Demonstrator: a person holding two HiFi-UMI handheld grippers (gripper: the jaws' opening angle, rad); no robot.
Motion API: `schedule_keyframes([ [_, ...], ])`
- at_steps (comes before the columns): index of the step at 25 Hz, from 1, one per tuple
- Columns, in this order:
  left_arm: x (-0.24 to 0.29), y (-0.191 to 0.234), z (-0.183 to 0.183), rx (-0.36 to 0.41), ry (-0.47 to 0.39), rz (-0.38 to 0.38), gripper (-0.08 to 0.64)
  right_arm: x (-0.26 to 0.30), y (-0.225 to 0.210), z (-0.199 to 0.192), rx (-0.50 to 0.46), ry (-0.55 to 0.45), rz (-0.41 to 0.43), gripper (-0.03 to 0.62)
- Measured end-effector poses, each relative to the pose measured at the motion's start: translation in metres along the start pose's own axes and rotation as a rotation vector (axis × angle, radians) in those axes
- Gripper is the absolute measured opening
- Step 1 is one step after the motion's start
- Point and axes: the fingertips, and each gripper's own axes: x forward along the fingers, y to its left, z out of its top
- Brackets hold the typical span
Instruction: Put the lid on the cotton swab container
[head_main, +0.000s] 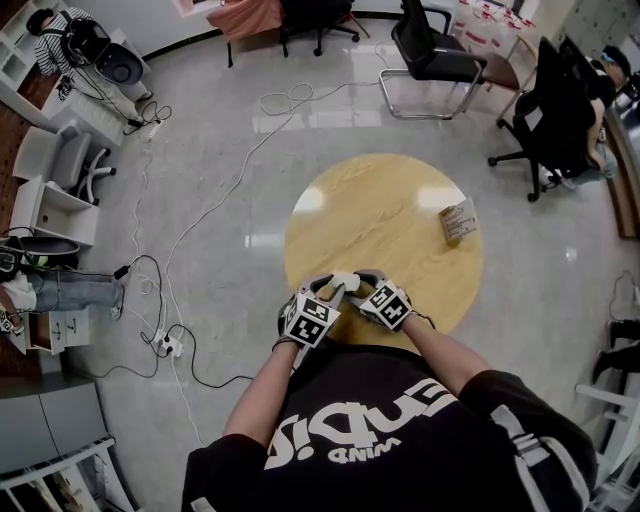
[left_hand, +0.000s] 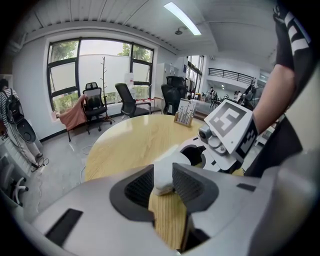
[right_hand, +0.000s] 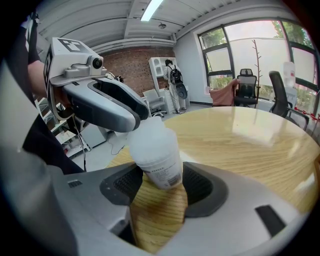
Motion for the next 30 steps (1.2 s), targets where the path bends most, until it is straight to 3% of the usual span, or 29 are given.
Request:
schedule_keyframes([
  [18,0.000,0.002,-0.001,-0.019,-0.015,-0.015,0.123,-0.025,0.003,0.000,0.025,-0.016,0.016,0.247],
  [24,-0.026,0.012,0.022,-0.065,-0.123,0.045,0.109,-0.070,0.000,0.023,0.076,-0.129,0.004,0.244],
  [30,-0.058,0.007,0.051,-0.063,-0.207,0.049,0.103,-0.124,0.010,0.071,0.050,-0.282,-0.030,0.210],
])
